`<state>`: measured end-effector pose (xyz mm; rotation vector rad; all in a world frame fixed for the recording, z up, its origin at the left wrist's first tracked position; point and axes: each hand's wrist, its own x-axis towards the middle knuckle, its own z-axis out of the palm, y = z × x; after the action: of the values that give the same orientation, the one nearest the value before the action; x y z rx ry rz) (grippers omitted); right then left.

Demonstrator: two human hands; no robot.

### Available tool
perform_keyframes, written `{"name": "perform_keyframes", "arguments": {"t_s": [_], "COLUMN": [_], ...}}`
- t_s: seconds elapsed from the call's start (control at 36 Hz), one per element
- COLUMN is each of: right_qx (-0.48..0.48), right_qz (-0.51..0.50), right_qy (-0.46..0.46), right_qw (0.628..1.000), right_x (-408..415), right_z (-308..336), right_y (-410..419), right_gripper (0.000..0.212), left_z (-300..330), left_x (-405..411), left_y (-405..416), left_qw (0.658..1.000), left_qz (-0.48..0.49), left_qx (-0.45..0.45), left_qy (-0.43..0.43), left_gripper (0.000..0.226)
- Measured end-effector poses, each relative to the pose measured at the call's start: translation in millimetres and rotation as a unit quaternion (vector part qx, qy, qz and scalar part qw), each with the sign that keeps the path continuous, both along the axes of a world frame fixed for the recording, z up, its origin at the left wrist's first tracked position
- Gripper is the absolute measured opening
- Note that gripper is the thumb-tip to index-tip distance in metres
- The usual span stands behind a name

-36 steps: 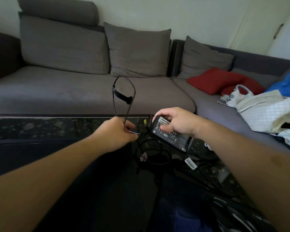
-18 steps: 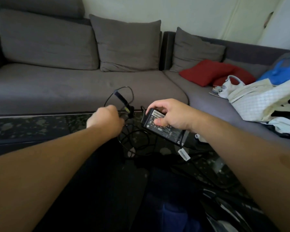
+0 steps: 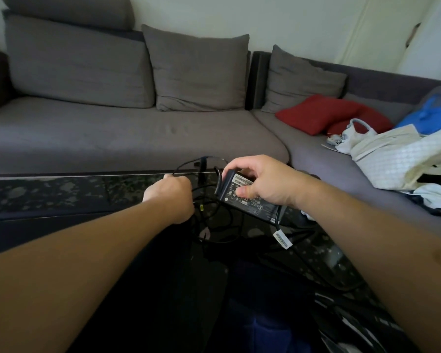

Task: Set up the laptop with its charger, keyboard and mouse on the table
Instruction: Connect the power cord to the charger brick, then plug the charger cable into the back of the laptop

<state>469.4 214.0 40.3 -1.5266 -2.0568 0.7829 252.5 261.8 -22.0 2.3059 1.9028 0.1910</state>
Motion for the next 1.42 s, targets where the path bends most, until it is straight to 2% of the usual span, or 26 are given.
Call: {"name": "perform_keyframes", "arguments": {"t_s": [0.06,0.11,0.19,0.25,0.39,0.53,0.67,0.78,0.83,0.97,1.08,1.19,1.25,1.31,1.39,1.42], "right_qx": [-0.002,-0.006,-0.016,-0.029,-0.059,-0.081,-0.111,-0.109,-0.105,-0.078,-0.080,-0.035,-0.006,0.043,0.109,0.102], "right_qz": [0.001,-0.003,-0.013,-0.017,-0.029,-0.045,-0.061,-0.078,-0.100,-0.170,-0.193,-0.244,-0.260,-0.259,-0.237,-0.218], "right_qy": [-0.014,-0.022,-0.030,-0.053,-0.122,-0.217,-0.262,-0.293,-0.300,-0.292,-0.308,-0.348,-0.336,-0.282,-0.113,-0.042], "right_qw": [1.000,1.000,0.999,0.998,0.990,0.972,0.957,0.947,0.943,0.938,0.928,0.904,0.905,0.923,0.959,0.970], "right_x": [2,8,14,13,1,-22,-32,-33,-33,-37,-48,-71,-85,-104,-142,-157], "right_z": [-2,-2,3,3,-7,-16,-21,-25,-30,-43,-45,-40,-34,-27,-6,3], "right_y": [0,0,1,2,7,19,28,36,39,33,22,6,-2,-6,-13,-15], "right_gripper": [0.039,0.040,0.039,0.037,0.034,0.032,0.025,0.018,0.016,0.043,0.057,0.059,0.058,0.050,0.026,0.017], "left_z": [2,9,27,38,47,42,51,50,46,28,20,20,24,30,42,47], "left_x": [1,1,-8,-17,-55,-88,-115,-135,-143,-156,-163,-168,-168,-170,-174,-174], "left_y": [2,6,10,10,18,21,22,23,20,8,4,-1,-3,-10,-22,-28], "left_qw": [1.000,0.995,0.968,0.950,0.923,0.917,0.867,0.846,0.848,0.885,0.902,0.905,0.899,0.899,0.914,0.919], "left_qz": [0.000,0.022,0.088,0.119,0.164,0.161,0.200,0.205,0.208,0.188,0.172,0.145,0.145,0.142,0.120,0.106], "left_qx": [0.005,0.030,0.090,0.112,0.159,0.202,0.239,0.266,0.258,0.208,0.155,0.121,0.118,0.114,0.124,0.121], "left_qy": [-0.026,-0.088,-0.216,-0.266,-0.311,-0.304,-0.389,-0.414,-0.413,-0.373,-0.364,-0.382,-0.396,-0.397,-0.368,-0.360], "left_gripper": [0.029,0.026,0.025,0.025,0.024,0.020,0.014,0.005,0.007,0.011,0.013,0.023,0.027,0.027,0.024,0.025]}}
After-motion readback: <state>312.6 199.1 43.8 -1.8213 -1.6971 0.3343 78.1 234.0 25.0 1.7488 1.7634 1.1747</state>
